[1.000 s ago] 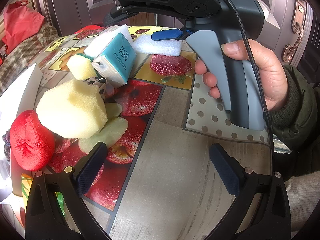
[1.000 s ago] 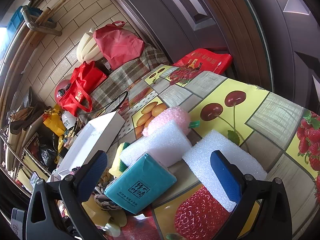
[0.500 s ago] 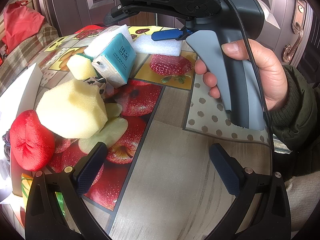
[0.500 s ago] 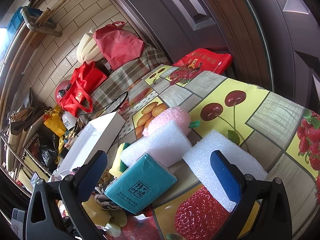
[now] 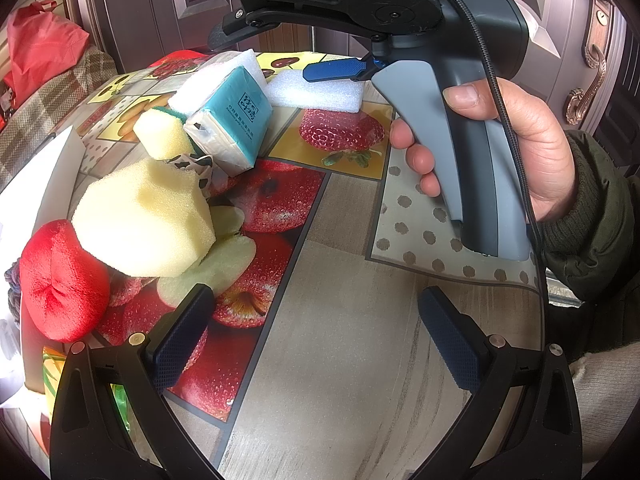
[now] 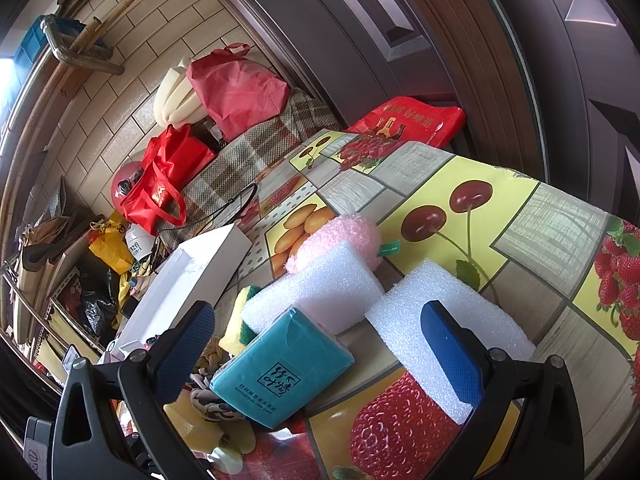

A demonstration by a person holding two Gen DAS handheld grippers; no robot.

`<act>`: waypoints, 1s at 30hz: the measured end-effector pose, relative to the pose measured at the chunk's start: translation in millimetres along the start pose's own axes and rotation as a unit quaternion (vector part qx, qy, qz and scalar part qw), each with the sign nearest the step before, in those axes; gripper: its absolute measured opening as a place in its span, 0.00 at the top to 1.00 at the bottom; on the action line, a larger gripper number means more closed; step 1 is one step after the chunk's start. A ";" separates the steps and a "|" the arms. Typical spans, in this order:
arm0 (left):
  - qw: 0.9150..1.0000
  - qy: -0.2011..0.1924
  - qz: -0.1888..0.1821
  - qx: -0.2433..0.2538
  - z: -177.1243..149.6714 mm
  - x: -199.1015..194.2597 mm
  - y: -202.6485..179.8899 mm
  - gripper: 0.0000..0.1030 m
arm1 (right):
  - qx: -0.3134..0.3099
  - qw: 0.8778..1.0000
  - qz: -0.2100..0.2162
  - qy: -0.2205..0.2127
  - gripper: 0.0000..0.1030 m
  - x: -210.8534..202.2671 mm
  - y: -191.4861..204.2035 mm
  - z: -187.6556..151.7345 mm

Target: Organize soft objects

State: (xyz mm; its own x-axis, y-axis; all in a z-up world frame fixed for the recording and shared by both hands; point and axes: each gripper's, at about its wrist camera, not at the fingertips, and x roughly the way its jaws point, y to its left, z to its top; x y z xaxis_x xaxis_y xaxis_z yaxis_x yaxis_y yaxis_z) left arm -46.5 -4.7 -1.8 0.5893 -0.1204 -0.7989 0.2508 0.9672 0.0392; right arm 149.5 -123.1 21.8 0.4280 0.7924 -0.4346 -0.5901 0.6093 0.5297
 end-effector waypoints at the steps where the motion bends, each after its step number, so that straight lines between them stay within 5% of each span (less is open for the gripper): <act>1: 1.000 0.000 0.000 0.000 0.1 0.1 0.4 0.01 | 0.000 1.000 0.000 0.000 0.00 0.0 -0.1 0.0; 30: 1.000 0.000 0.000 0.000 -0.4 0.1 0.0 0.01 | 0.002 1.000 0.004 0.000 0.00 -3.0 -5.5 0.4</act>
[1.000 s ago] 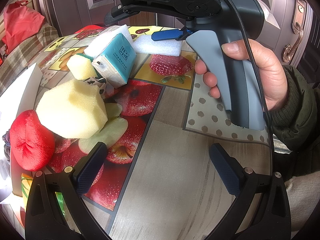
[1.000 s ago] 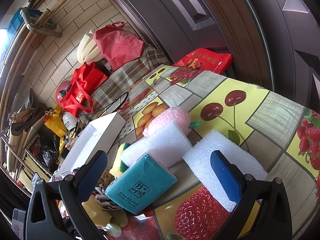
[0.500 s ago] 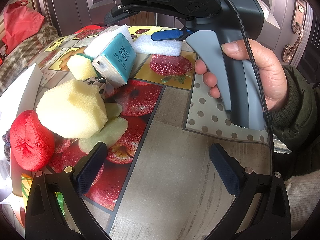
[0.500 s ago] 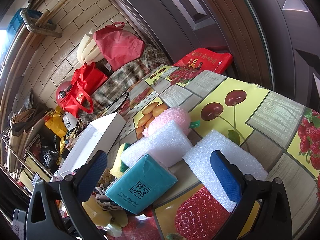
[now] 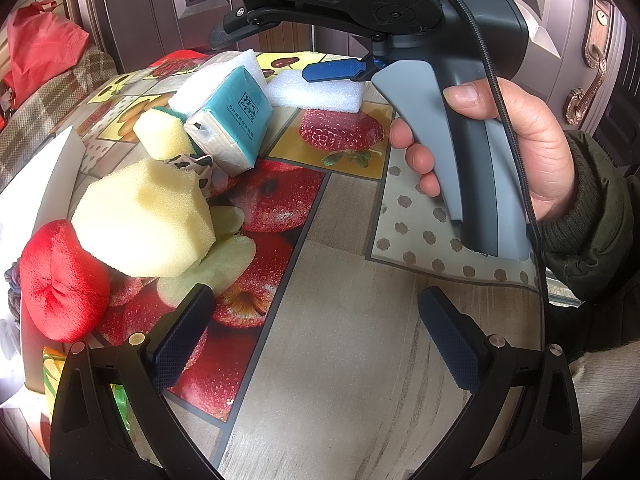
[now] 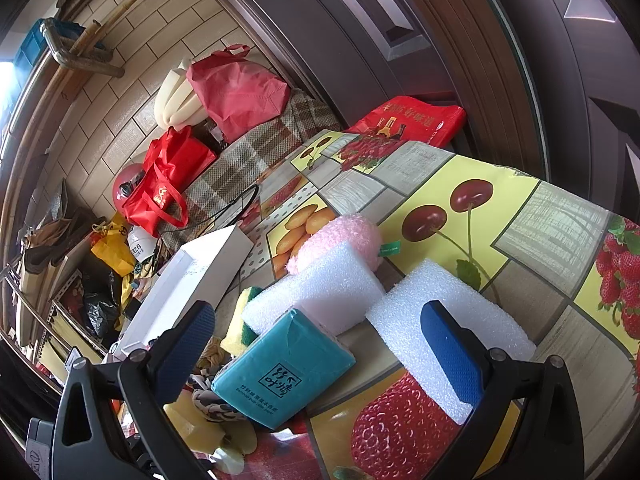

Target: Organize soft objects

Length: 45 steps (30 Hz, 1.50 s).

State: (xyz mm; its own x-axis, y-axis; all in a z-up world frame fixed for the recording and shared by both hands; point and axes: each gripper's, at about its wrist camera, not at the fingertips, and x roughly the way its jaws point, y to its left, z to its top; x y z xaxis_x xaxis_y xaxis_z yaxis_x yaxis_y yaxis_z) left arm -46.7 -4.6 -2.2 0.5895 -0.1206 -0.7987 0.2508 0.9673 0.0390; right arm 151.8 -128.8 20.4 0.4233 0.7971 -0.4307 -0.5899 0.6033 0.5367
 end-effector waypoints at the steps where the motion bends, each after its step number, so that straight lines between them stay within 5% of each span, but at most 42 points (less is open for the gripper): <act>1: 1.000 0.000 0.000 0.000 0.1 0.1 0.3 0.01 | 0.000 1.000 0.000 0.000 0.00 -0.1 -0.3 0.1; 19: 1.000 -0.001 -0.002 -0.002 -0.8 0.2 1.7 0.01 | 0.017 1.000 0.006 -0.012 0.00 -8.6 4.4 -0.6; 27: 1.000 -0.002 -0.004 -0.001 0.0 1.3 2.8 0.01 | -0.060 0.998 -0.019 -0.014 0.00 -17.3 25.8 6.3; 32: 0.999 -0.015 0.045 -0.021 -16.8 -20.7 -0.2 0.01 | -0.088 0.996 -0.014 -0.007 0.00 -12.3 36.9 8.0; 35: 0.992 -0.076 0.082 -0.058 -40.5 -66.0 12.0 0.00 | -0.110 0.993 -0.032 -0.011 0.00 -13.3 34.4 12.6; 37: 0.978 -0.114 0.135 -0.112 -59.5 -97.8 36.0 0.00 | -0.135 0.990 -0.044 -0.003 0.00 -17.8 24.2 14.1; 41: 0.953 -0.116 0.197 -0.201 -87.4 -124.2 89.6 0.00 | -0.207 0.975 -0.078 0.015 0.00 -13.7 30.1 10.7; 45: 0.958 -0.087 0.174 -0.212 -89.1 -110.5 107.6 0.00 | -0.257 0.956 -0.120 0.070 0.00 13.2 33.8 7.0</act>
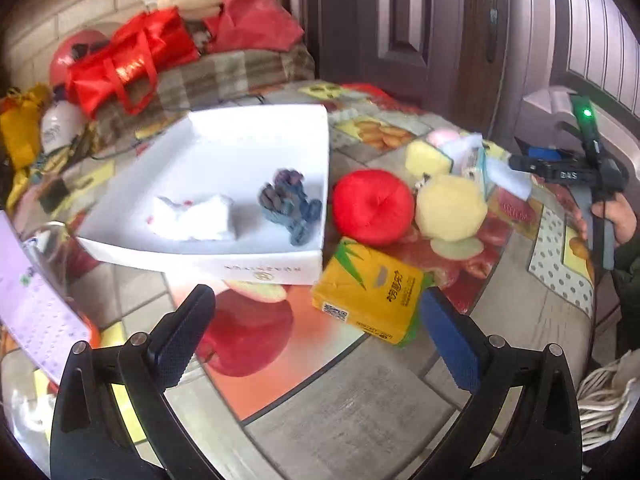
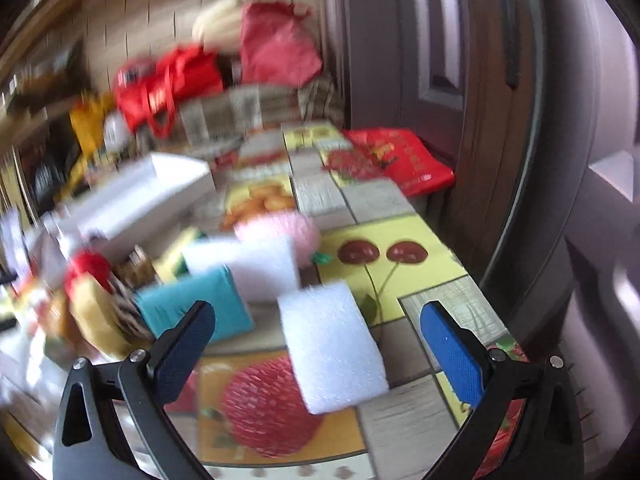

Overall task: Organize soft objects
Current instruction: 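Grasp the white foam block with the right tool while the left tool grasps the yellow tissue pack, then carry foam block and yellow tissue pack into the white box while both tools open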

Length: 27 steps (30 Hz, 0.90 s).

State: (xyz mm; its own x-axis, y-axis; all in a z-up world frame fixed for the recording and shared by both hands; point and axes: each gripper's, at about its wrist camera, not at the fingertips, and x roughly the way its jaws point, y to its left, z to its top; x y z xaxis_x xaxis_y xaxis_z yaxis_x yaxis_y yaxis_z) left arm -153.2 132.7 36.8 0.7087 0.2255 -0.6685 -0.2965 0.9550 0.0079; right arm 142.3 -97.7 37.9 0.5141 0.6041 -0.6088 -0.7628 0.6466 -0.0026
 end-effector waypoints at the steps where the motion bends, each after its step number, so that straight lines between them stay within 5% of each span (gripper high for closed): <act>1: 1.000 0.008 -0.005 0.005 1.3 5.1 -4.2 0.00 | -0.009 1.000 -0.003 0.015 0.00 7.8 1.0 0.0; 12: 0.993 0.083 -0.006 0.080 7.5 60.6 -39.0 0.02 | -0.048 0.995 0.009 0.086 0.05 41.4 5.9 -2.9; 13: 0.993 0.086 -0.016 0.077 5.7 63.2 -38.3 0.03 | -0.047 0.995 0.013 0.091 0.08 43.2 5.3 -3.2; 15: 0.994 0.080 -0.032 0.067 5.3 60.0 -35.7 0.22 | -0.045 0.993 0.023 0.105 0.24 48.6 4.3 -4.7; 17: 0.994 0.075 -0.035 0.070 3.4 55.8 -35.6 0.22 | -0.042 0.994 0.027 0.100 0.36 43.8 2.2 -6.9; 18: 0.994 0.072 -0.035 0.072 0.9 53.3 -36.3 0.22 | -0.039 0.994 0.027 0.096 0.47 41.4 1.2 -8.4; 22: 0.996 0.036 -0.031 0.073 -7.1 30.0 -39.9 0.22 | 0.007 0.996 0.047 0.075 0.49 26.6 -10.2 -15.2; 27: 0.997 -0.064 -0.004 0.040 -9.2 -5.6 -26.9 0.22 | 0.055 0.994 0.061 -0.067 0.49 -28.0 -15.3 -18.1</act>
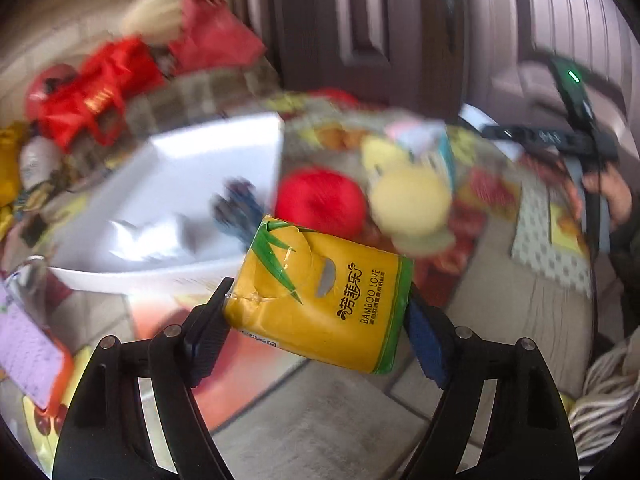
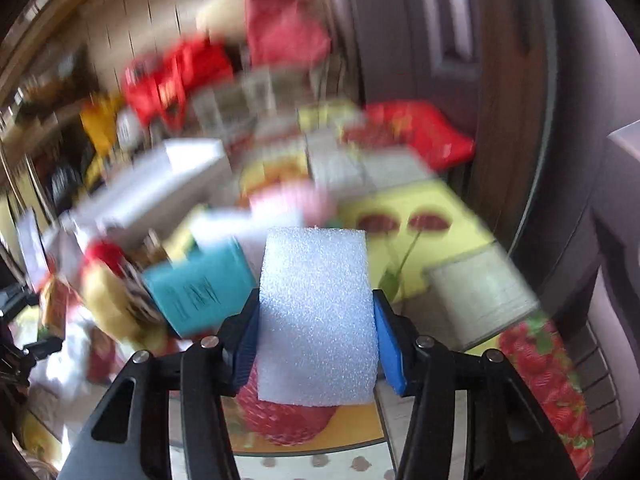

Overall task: Organize soft objects
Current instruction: 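Carry foam block and yellow tissue pack into the white box while both tools open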

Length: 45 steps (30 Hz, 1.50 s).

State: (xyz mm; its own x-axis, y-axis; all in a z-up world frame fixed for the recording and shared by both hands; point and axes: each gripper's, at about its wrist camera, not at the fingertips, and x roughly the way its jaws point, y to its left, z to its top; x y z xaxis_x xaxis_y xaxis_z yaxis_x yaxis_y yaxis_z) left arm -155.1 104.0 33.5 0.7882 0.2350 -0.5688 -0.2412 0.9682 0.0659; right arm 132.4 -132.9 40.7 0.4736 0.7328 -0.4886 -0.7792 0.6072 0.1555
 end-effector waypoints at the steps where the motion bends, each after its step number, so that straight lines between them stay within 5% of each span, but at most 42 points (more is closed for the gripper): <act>1: 0.999 -0.025 0.018 -0.013 1.4 -6.2 4.7 0.22 | 0.006 1.000 0.003 -0.031 0.49 -9.5 3.9 1.4; 5: 0.990 -0.075 0.109 -0.053 3.9 -14.4 22.5 0.22 | 0.029 0.995 0.015 -0.095 0.49 -18.6 21.5 4.7; 13: 0.974 -0.101 0.183 -0.084 4.3 -15.7 49.1 0.22 | -0.029 0.991 0.028 -0.130 0.49 -8.8 83.1 4.8; 21: 0.966 -0.094 0.207 -0.120 17.5 8.3 86.6 0.22 | -0.059 0.987 0.070 -0.135 0.49 8.0 127.9 6.2; 30: 0.952 -0.095 0.234 -0.175 28.9 29.3 131.3 0.22 | -0.108 0.983 0.119 -0.089 0.49 49.2 204.0 3.6; 37: 0.946 -0.089 0.248 -0.189 43.1 53.2 148.0 0.22 | -0.131 0.980 0.114 -0.102 0.49 81.9 251.8 14.4; 45: 0.941 -0.047 0.232 -0.244 45.9 74.5 177.4 0.22 | -0.100 0.989 0.091 -0.062 0.49 119.0 262.9 29.0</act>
State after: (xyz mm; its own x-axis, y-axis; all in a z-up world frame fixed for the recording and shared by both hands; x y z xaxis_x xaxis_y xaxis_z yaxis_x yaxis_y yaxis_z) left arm -113.1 297.1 40.4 0.5758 0.6510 -0.4946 -0.7839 0.6114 -0.1079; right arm -4.2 122.8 48.2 0.3553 0.8637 -0.3574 -0.9158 0.3983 0.0521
